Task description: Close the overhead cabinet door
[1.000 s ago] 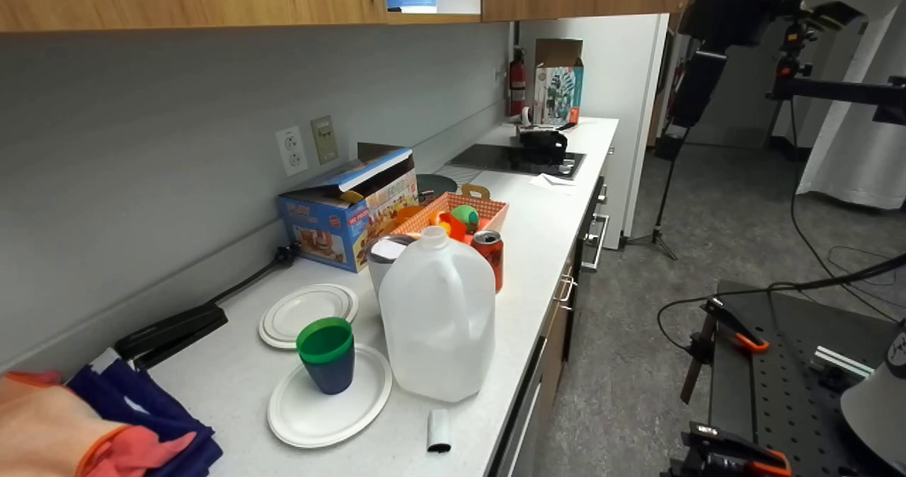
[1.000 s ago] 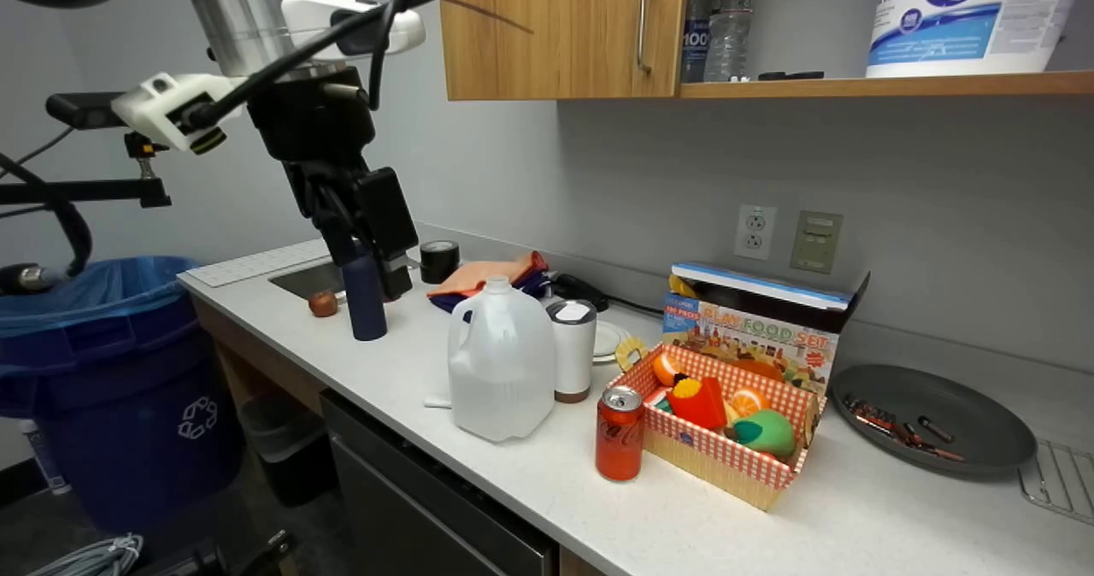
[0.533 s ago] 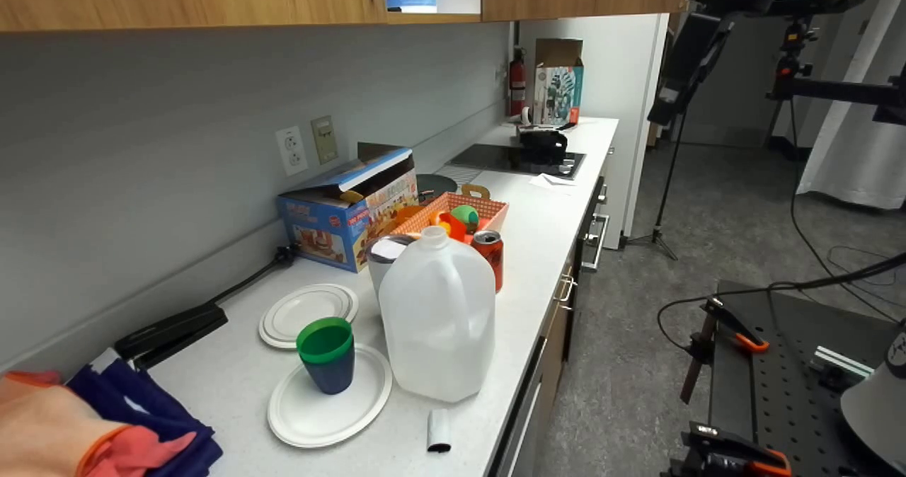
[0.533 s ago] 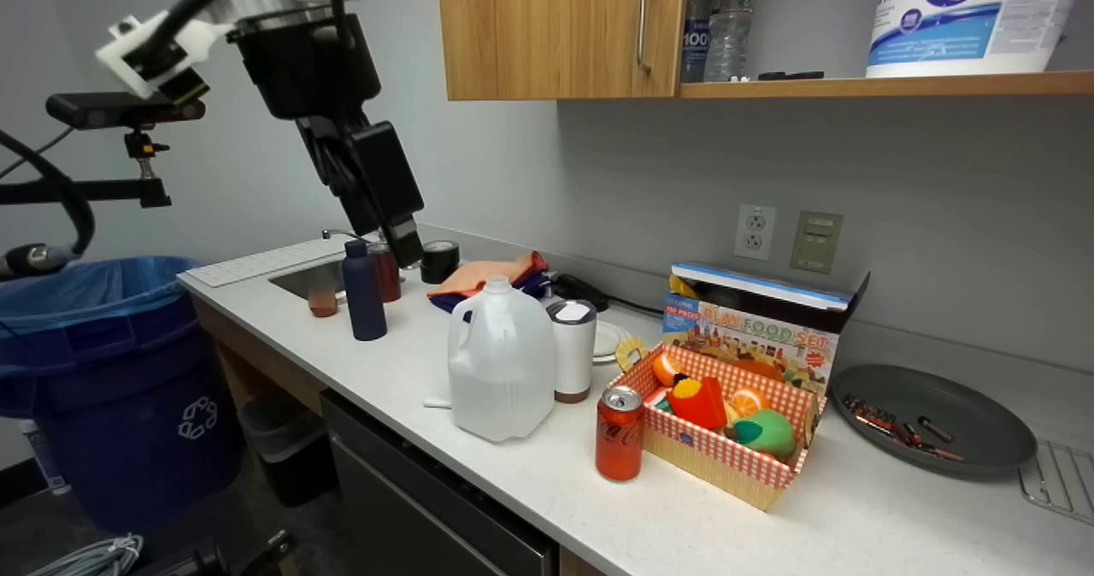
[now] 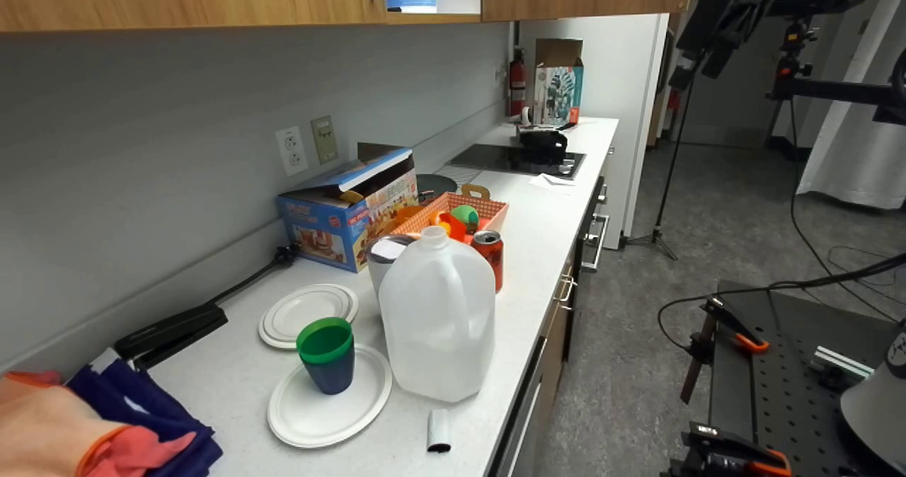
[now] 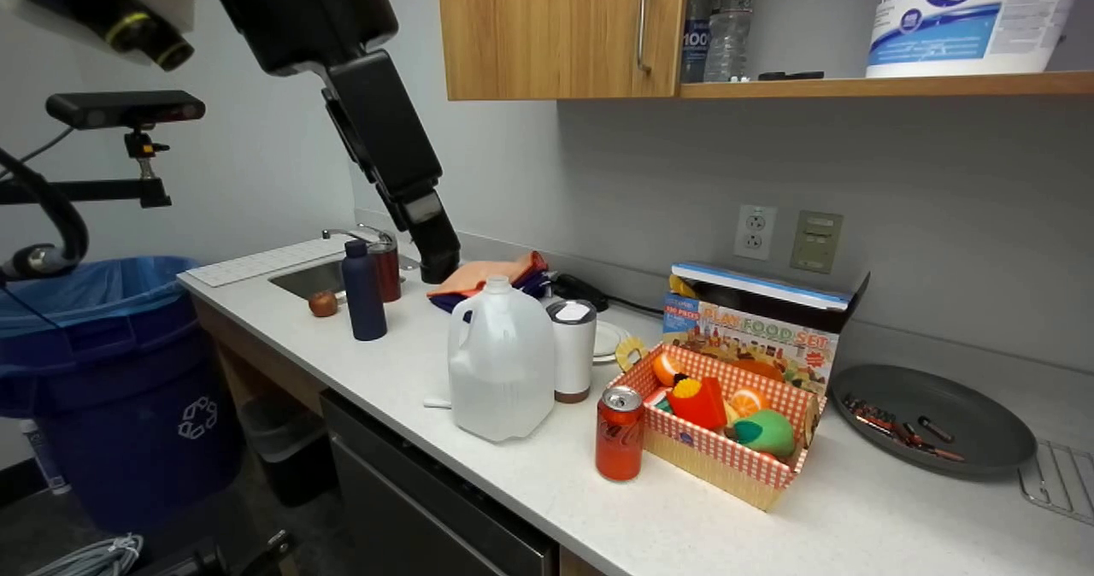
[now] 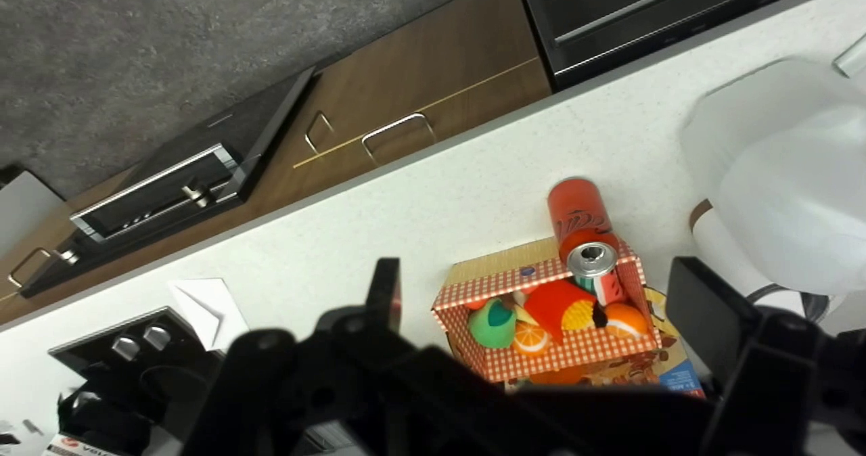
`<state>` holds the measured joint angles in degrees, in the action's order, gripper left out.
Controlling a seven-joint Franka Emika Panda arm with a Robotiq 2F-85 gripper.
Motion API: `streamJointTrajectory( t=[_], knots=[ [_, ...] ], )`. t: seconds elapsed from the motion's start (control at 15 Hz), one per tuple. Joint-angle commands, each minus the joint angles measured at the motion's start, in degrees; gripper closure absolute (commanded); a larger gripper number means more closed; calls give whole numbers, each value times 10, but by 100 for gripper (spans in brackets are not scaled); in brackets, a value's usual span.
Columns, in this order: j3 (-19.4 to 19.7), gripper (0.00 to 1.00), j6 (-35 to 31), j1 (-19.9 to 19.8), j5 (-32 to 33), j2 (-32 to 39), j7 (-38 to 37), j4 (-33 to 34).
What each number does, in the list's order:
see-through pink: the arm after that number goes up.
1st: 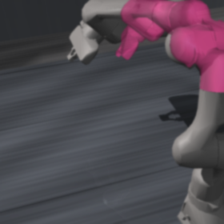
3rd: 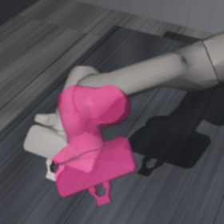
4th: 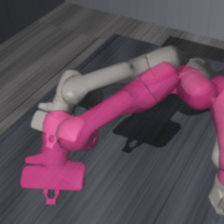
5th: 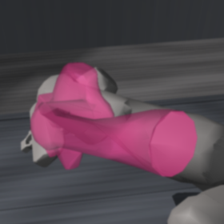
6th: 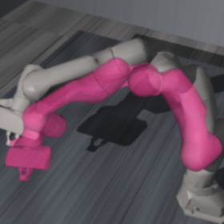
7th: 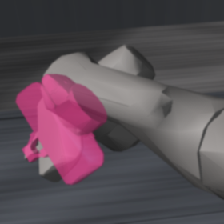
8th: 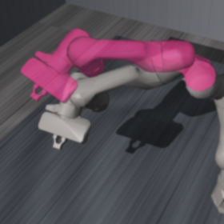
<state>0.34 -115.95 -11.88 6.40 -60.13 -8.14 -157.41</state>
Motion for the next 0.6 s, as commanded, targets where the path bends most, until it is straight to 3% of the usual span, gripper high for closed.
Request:
streamJointTrajectory(
  t=[0.0,0.27,0.53],
  knots=[
    [3,0,2,4,3,0,-3,2],
    [-1,0,-4,-11,16,21,-12,16],
    [37,0,-5,-60,71,69,2,67]
  ],
)
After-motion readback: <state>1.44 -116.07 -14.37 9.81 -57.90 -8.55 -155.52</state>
